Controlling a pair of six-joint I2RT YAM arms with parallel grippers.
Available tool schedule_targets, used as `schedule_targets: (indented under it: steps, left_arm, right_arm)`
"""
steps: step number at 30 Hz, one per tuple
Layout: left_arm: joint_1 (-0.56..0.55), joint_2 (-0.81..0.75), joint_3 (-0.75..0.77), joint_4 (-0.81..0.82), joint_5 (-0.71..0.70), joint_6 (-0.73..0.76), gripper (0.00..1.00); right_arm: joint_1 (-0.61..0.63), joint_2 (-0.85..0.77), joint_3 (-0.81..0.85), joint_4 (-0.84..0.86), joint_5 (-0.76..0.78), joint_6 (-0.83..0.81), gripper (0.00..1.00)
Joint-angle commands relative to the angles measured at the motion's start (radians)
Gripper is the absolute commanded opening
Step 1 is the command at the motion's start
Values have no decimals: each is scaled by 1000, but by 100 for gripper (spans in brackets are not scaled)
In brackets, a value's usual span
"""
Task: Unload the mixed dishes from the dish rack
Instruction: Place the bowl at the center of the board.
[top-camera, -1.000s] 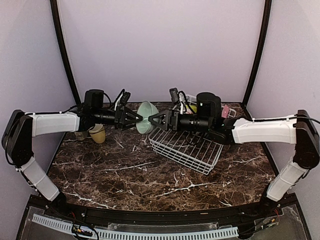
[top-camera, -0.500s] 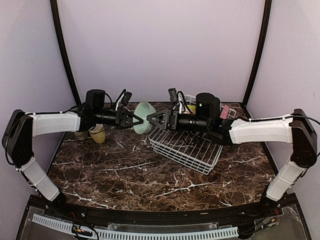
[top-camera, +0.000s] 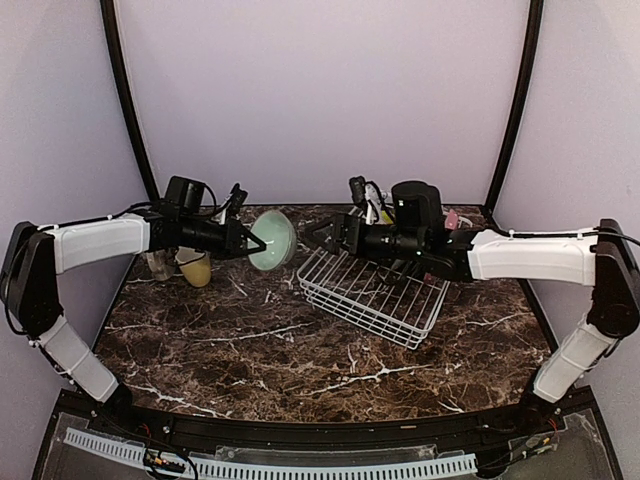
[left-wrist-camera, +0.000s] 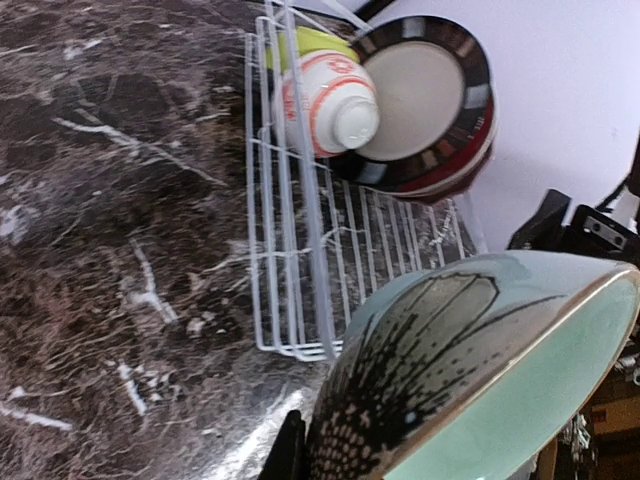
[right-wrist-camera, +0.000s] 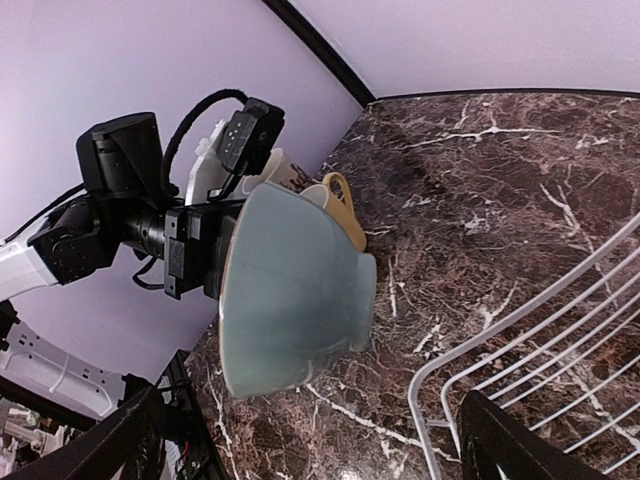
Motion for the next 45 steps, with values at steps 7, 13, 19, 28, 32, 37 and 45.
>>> schedule_targets:
  steps: [7, 13, 19, 28, 32, 37, 45]
  left_arm:
    - [49, -4, 138, -329, -479, 113, 1]
    - [49, 116, 224, -501, -617, 122, 1]
    - [49, 182, 244, -525, -615, 112, 1]
    - [49, 270, 283, -528, -587, 96, 1]
    - [49, 296, 299, -526, -595, 99, 3]
    - [49, 321, 326, -526, -601, 104, 7]
    - [49, 333, 337, -523, -596, 112, 12]
  right_arm:
    - [-25, -91, -8, -94, 113, -67, 99]
    - [-25, -103, -22, -87, 127, -71, 99]
    - [-23, -123, -27, -93, 141, -79, 99]
    - [-22, -119, -39, -63, 133, -81, 99]
    - [-21, -110, -32, -62, 128, -84, 99]
    - [-18, -105, -27, -57, 126, -89, 99]
    - [-17, -97, -23, -56, 117, -89, 99]
